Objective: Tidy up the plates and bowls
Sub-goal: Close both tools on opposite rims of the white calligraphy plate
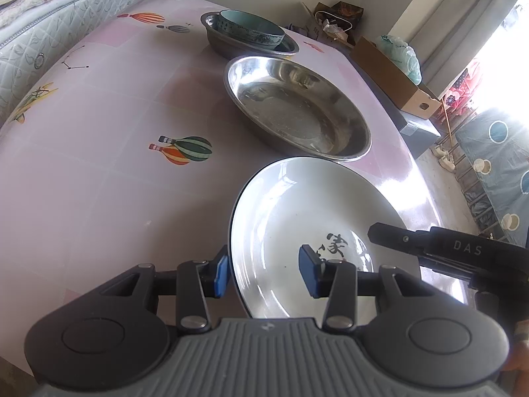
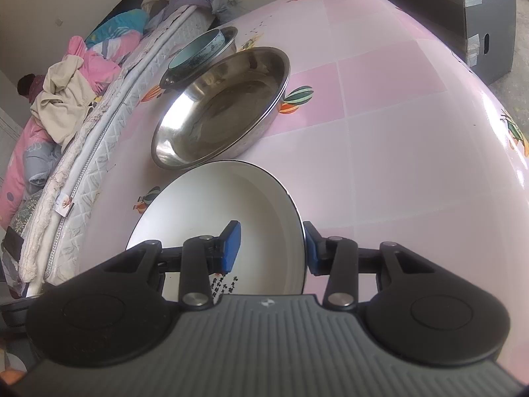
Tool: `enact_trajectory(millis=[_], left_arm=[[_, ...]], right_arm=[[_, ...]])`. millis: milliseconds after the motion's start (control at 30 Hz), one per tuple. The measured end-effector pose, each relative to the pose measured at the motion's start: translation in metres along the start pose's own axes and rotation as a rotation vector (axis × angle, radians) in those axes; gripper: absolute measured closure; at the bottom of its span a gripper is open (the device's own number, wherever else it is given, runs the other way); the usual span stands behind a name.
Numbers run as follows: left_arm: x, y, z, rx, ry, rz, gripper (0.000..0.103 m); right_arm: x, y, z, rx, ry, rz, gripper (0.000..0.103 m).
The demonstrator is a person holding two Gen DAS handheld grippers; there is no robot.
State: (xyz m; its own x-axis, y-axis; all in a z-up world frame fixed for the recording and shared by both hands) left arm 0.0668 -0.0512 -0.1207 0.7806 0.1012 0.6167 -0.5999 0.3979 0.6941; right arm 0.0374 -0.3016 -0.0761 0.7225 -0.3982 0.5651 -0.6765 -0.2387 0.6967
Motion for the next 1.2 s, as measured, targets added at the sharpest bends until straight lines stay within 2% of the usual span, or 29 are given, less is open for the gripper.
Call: enact_trajectory(millis=[1200], left_arm=[[-0.0025,0.0008,0.0045,0.003,-0.016,0.0,0.054]], right_arm=[[-0.0006,0.0035,0.0023,0.007,-0.01,0.004,0.062]])
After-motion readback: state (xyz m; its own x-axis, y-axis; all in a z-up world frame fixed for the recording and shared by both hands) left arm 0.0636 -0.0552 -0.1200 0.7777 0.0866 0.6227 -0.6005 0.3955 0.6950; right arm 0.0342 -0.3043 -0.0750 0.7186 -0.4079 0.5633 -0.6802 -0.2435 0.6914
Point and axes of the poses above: each gripper's, at about its wrist camera, not at the fingertips, and y roughly against the way its jaws point, z to its right, x to its top, the point moved 5 cm from there along -y, roughly the way its jaws point, and after that the axes turned 8 degrees about z, right-handed, at the moved point
